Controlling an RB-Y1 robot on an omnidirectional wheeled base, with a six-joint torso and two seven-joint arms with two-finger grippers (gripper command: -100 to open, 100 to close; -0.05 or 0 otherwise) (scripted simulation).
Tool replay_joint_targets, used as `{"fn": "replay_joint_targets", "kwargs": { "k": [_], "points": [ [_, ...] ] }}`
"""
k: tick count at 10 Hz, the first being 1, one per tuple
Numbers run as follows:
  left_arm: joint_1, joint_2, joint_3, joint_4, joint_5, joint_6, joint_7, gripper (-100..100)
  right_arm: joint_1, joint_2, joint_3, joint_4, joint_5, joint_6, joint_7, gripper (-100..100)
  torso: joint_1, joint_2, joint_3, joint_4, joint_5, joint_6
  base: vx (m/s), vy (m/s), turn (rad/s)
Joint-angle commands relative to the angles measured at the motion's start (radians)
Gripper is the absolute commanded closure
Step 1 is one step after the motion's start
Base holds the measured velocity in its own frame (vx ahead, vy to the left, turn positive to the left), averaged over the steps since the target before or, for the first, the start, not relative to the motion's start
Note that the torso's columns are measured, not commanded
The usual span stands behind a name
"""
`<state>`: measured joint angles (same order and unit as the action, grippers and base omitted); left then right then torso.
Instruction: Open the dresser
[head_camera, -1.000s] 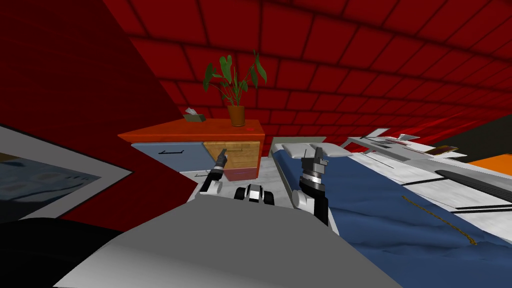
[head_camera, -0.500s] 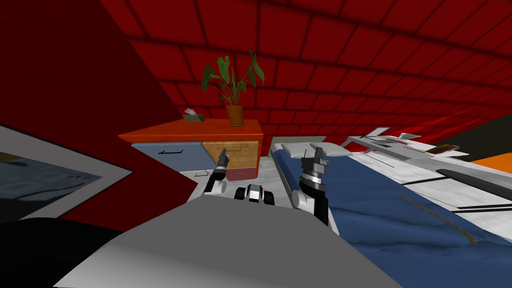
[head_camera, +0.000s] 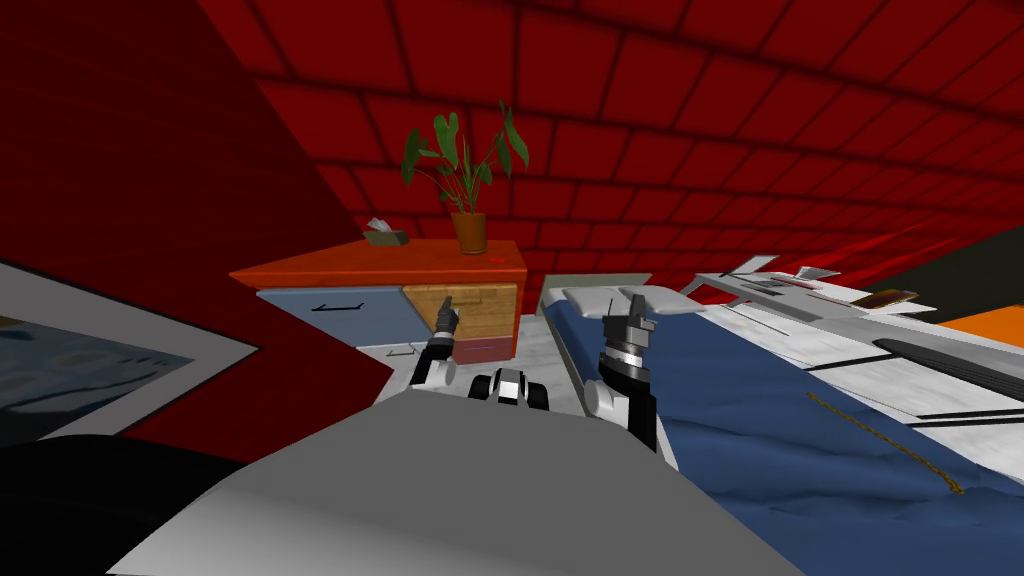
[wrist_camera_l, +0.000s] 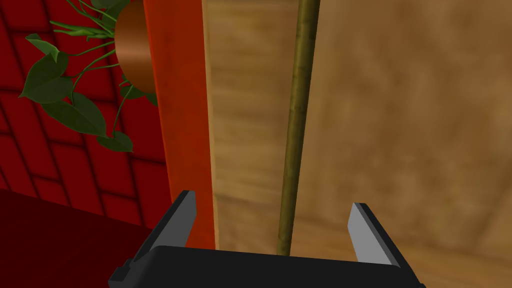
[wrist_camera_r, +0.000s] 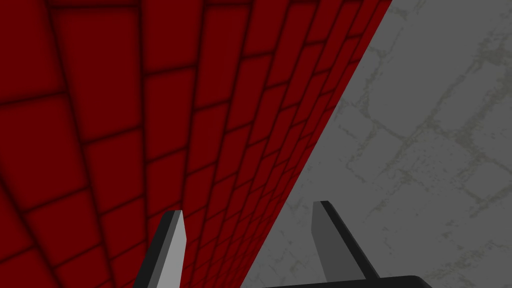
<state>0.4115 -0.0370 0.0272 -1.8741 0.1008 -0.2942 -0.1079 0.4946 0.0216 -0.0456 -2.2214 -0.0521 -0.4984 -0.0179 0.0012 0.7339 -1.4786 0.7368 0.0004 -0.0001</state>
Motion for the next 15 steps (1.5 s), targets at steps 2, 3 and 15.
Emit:
{"fn": "replay_joint_targets", "kwargs": {
  "k": [2, 3, 15],
  "points": [
    [-0.005, 0.002, 0.0, 0.016, -0.001, -0.009, 0.001, 100, 0.0, 0.0, 0.0, 0.0, 0.0, 0.0, 0.0, 0, -0.003, 0.01, 0.006, 0.003, -0.001, 0.0, -0.043, -0.01, 0.018],
    [-0.056, 0.019, 0.029, 0.068, 0.003, -0.045, -0.002, 100, 0.0, 0.0, 0.0, 0.0, 0.0, 0.0, 0.0, 0, -0.002, 0.008, 0.005, 0.002, 0.0, 0.0, -0.152, -0.024, -0.009],
    [-0.349, 0.055, 0.086, 0.385, 0.01, -0.109, -0.011, 100, 0.0, 0.0, 0.0, 0.0, 0.0, 0.0, 0.0, 0, 0.002, 0.004, 0.003, -0.001, 0.001, -0.002, -0.074, -0.008, 0.007]
  ]
}}
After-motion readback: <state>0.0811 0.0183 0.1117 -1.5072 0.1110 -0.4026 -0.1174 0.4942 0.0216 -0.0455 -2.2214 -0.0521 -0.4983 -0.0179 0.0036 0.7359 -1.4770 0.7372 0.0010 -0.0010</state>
